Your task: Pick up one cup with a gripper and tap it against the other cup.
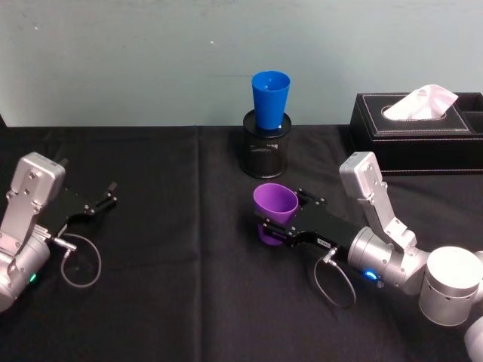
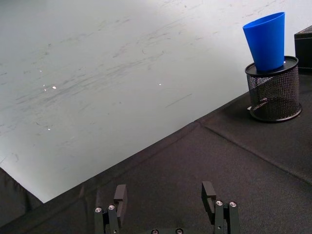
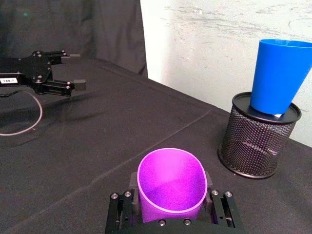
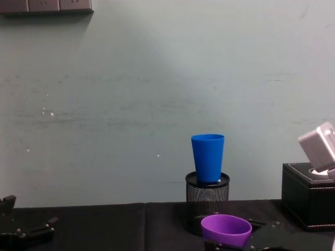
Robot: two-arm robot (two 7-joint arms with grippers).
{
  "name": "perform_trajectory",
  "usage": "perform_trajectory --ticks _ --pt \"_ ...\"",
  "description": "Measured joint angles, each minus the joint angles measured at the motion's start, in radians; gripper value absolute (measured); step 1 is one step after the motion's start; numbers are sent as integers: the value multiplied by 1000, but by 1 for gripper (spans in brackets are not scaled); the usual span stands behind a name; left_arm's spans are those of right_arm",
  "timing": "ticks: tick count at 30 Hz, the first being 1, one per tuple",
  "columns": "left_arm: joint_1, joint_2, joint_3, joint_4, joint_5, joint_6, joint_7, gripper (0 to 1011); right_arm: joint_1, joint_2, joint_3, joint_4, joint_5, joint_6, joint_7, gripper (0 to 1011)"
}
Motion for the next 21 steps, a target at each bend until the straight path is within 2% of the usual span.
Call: perform_trajectory --ticks 21 --pt "0 0 0 0 0 0 0 1000 -1 -7 -2 13 -12 5 12 724"
